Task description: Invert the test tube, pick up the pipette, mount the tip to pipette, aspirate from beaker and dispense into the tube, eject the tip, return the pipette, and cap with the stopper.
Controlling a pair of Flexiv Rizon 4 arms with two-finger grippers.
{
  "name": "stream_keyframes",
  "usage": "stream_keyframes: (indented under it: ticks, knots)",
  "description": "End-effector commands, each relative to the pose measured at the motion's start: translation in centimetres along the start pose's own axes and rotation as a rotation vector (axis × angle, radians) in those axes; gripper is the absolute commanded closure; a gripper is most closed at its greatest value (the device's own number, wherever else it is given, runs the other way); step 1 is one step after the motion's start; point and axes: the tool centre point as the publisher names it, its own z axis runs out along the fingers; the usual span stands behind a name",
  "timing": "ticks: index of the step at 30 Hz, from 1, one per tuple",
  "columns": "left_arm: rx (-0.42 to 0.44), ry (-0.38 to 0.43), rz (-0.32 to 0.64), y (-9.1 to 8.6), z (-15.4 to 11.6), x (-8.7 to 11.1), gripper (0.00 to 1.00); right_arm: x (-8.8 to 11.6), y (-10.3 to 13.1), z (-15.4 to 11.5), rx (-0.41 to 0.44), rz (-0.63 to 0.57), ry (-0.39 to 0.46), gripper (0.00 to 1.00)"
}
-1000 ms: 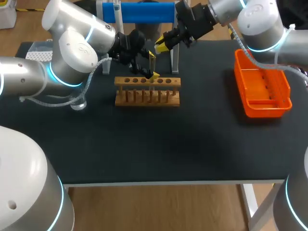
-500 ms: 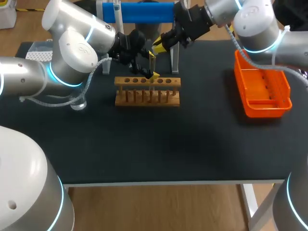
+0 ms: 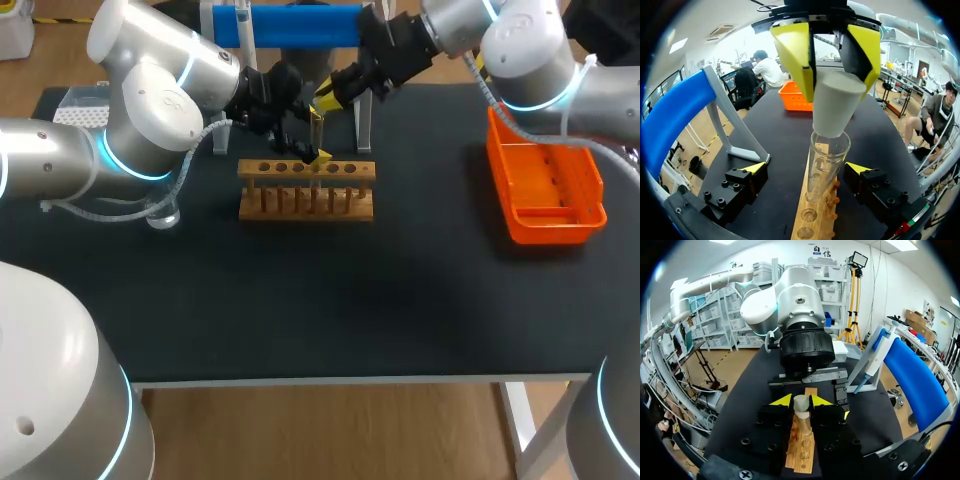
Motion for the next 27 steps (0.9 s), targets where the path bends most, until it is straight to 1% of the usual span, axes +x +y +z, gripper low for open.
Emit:
stream_keyframes:
  ticks: [1,27]
  knots:
    - [-0.001,0.002,0.0,0.0,-0.04,-0.03,0.0,-0.21,0.01,0.05,0.004,0.001,0.006,1.0]
    - [-0.001,0.002,0.0,0.0,-0.04,-0.03,0.0,-0.06,-0.16,0.24,0.007,0.0,0.007,1.0]
